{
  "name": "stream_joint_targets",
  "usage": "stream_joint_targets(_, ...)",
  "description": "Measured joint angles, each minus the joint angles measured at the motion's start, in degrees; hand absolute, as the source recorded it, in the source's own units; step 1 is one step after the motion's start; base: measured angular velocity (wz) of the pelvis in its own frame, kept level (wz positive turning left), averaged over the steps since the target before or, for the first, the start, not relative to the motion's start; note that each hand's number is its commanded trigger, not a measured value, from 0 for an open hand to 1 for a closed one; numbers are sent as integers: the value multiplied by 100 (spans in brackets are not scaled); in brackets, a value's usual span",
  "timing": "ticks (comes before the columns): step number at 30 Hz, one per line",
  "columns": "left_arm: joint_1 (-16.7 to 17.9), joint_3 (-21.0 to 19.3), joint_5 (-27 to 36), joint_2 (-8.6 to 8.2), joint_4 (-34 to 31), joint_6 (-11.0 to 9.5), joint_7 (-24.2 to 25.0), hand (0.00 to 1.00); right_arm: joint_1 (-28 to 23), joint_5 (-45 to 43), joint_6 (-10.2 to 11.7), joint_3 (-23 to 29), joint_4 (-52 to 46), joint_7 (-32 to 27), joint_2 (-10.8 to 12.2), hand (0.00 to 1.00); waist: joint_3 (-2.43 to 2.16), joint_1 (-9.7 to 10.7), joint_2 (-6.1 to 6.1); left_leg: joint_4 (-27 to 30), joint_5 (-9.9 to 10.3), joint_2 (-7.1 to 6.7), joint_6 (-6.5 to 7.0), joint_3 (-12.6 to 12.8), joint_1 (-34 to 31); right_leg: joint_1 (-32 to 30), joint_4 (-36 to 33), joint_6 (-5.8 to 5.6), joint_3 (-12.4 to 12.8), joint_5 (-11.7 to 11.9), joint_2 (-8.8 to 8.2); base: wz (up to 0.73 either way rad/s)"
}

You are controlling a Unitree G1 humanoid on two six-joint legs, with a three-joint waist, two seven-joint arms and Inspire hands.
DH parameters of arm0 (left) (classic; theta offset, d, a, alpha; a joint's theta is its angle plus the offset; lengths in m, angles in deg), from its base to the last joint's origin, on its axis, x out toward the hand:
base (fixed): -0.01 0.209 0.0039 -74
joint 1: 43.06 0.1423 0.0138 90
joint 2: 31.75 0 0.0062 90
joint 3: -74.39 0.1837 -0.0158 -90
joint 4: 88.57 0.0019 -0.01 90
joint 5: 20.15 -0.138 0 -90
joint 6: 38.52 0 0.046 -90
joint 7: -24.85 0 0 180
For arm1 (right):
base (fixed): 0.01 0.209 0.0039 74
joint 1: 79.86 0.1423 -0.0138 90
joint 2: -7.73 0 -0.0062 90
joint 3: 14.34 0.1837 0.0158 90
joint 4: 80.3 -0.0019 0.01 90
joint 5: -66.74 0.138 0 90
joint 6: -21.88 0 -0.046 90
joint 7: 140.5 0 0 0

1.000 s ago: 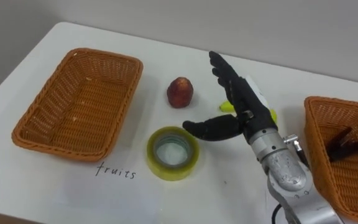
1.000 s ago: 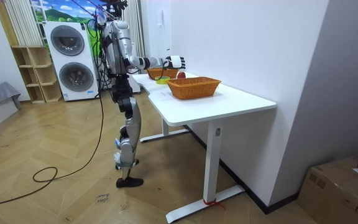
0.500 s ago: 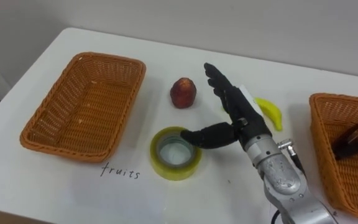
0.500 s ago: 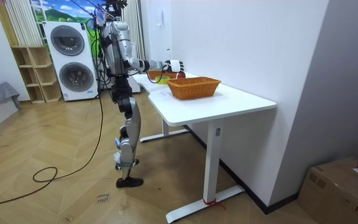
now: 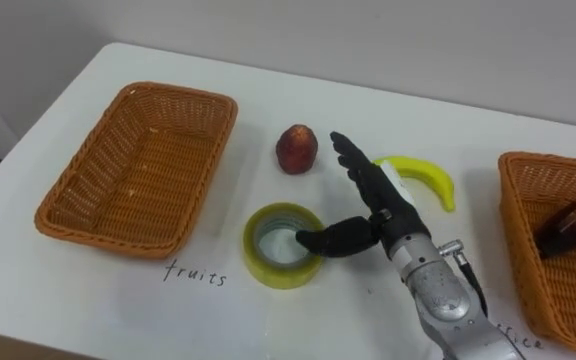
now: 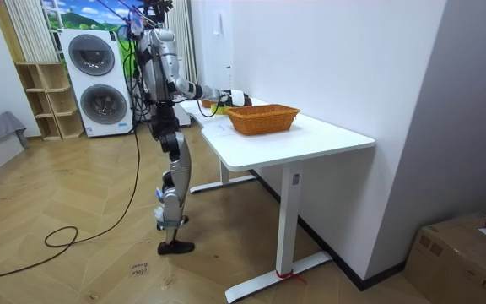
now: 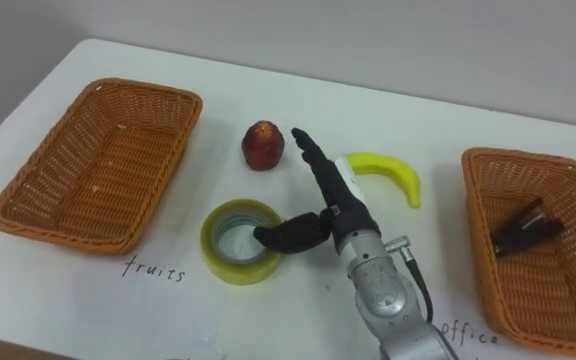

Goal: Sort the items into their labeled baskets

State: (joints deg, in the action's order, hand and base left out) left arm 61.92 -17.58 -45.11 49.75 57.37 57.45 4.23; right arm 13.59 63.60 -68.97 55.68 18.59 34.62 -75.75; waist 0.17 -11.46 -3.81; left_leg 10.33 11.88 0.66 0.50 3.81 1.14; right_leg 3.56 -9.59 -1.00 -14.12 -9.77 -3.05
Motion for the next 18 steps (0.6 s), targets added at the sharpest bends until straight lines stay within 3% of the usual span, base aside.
stream_joint_targets(5, 9, -12, -36, 0, 0, -1, 40, 0, 0, -93, 2, -133, -3, -15, 2, 0, -23, 1, -40, 2, -8, -5, 5, 10, 2, -21, 3, 0, 20, 0, -4, 0)
stream_joint_targets(18, -29, -13, -56, -2, 3, -17, 155, 0, -2, -415, 20, -153, 0, 5, 10, 0, 8, -2, -14, -43, -15, -15, 16, 26, 38, 18, 6, -4, 42, 2, -12, 0)
